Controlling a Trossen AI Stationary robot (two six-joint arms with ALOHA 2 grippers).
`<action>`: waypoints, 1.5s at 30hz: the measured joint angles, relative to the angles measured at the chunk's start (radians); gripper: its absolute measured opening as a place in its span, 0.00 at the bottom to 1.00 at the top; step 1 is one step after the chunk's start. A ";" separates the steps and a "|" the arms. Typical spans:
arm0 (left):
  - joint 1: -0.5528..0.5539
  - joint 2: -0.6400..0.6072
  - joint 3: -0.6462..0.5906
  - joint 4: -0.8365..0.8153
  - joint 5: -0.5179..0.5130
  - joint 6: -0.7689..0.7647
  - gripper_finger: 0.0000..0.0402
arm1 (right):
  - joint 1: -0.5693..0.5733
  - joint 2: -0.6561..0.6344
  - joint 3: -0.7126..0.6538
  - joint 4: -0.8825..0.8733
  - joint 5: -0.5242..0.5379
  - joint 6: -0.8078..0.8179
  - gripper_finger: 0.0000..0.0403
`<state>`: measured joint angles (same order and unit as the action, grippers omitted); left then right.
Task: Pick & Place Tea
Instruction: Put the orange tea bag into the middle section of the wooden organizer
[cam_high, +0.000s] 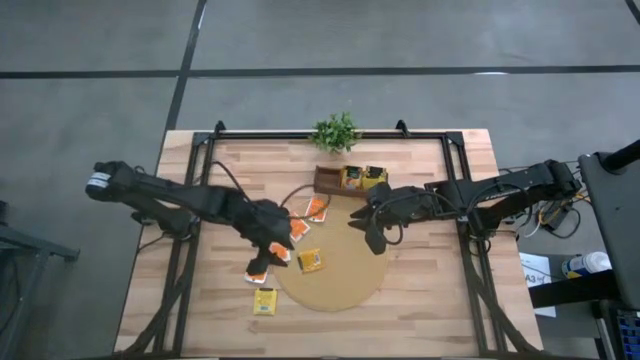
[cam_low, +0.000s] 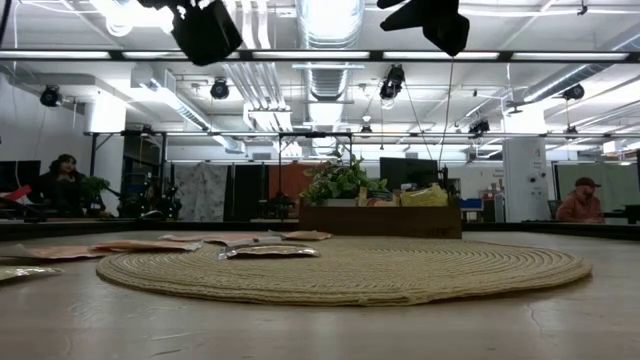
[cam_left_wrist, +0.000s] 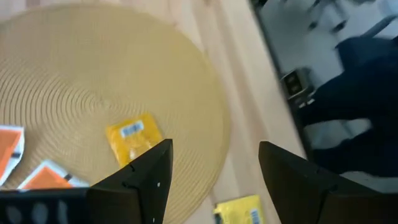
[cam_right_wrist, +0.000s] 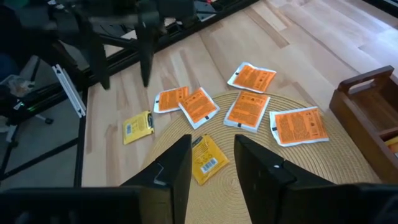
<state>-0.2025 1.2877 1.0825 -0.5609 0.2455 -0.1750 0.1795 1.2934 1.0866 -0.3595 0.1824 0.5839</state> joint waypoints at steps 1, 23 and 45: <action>-0.007 0.014 -0.001 -0.001 -0.018 0.000 0.58 | 0.000 0.000 0.000 0.000 0.000 0.000 0.29; -0.033 0.243 -0.008 0.092 -0.095 -0.173 0.58 | 0.122 -0.209 -0.038 -0.159 0.165 -0.088 0.24; -0.042 0.487 -0.008 0.133 -0.241 0.017 0.58 | 0.178 -0.364 -0.159 -0.130 0.162 0.045 0.22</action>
<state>-0.2441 1.7743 1.0748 -0.4282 0.0047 -0.1580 0.3576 0.9297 0.9274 -0.4892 0.3441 0.6287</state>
